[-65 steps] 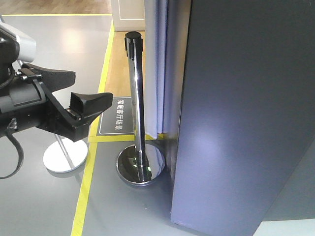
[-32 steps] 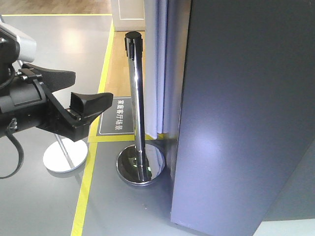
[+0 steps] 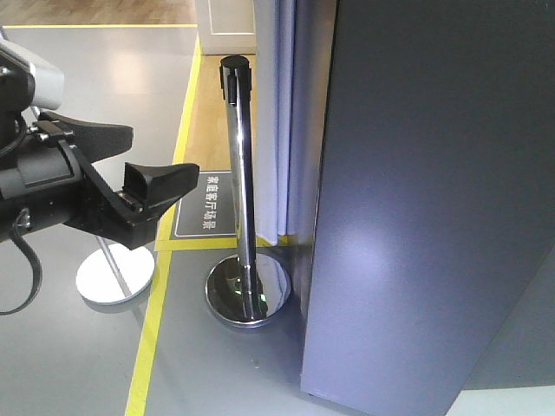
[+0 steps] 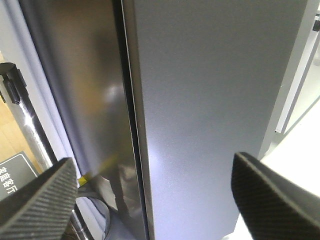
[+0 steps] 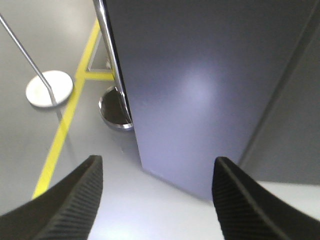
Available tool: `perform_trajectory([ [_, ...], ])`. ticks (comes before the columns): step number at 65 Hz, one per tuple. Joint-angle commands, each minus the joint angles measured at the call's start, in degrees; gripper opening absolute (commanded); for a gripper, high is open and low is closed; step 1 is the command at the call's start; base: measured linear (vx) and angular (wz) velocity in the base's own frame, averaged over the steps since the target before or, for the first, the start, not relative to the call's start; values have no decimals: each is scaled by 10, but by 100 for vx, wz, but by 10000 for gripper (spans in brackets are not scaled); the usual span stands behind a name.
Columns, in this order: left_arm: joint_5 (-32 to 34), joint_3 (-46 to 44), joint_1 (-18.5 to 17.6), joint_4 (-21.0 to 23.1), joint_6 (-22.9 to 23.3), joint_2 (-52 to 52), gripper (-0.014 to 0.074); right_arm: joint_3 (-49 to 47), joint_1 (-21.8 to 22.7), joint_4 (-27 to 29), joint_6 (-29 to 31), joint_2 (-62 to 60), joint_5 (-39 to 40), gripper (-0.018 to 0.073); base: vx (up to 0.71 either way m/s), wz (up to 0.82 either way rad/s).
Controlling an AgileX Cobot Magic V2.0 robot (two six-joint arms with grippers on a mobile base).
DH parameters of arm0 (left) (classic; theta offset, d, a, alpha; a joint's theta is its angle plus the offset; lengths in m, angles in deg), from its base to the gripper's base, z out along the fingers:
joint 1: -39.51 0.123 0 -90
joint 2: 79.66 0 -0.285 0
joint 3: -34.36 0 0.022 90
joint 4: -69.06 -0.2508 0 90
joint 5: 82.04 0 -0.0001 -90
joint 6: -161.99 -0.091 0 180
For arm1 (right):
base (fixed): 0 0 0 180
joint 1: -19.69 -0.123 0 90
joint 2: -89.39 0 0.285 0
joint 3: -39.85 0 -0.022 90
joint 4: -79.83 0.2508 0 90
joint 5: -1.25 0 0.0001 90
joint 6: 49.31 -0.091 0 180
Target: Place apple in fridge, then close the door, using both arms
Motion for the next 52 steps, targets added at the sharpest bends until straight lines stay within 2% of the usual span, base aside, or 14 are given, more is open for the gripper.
perform_trajectory([
  [1, 26, -15, -1, 14, 2, -9, 594, -13, 5, 14, -3, 9, 123, 453, 0, 0],
  [12, 26, -15, -1, 14, 2, -9, 594, -24, 5, 12, -6, 117, 257, 453, 0, 0],
  [27, 26, -15, -1, 14, 2, -9, 594, -140, 7, 1, 5, 343, 383, 453, 0, 0],
  [52, 26, -15, -1, 14, 2, -9, 594, -297, 7, 1, 20, 596, 463, 453, 0, 0],
])
